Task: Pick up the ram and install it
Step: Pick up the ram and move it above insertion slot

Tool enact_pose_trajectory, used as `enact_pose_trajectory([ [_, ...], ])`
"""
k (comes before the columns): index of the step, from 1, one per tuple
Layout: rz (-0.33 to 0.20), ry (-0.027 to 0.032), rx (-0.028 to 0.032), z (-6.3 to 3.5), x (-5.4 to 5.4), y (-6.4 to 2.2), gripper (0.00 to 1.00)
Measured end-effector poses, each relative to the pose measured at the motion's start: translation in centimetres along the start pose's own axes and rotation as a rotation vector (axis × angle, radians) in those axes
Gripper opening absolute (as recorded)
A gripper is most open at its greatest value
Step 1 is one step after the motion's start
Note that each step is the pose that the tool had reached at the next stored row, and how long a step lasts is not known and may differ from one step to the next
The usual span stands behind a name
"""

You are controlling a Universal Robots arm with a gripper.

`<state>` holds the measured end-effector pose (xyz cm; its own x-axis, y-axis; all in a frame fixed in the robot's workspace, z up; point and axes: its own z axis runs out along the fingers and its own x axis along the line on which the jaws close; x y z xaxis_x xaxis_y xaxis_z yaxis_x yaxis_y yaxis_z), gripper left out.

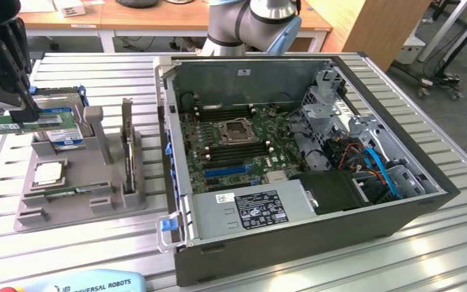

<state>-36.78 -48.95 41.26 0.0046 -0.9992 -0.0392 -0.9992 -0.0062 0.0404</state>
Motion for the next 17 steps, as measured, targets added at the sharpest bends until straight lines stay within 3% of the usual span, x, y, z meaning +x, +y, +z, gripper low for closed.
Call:
enact_pose_trajectory([
  [17, 0.000, -0.0001, 0.0001, -0.10, 0.0, -2.66, 0.12],
])
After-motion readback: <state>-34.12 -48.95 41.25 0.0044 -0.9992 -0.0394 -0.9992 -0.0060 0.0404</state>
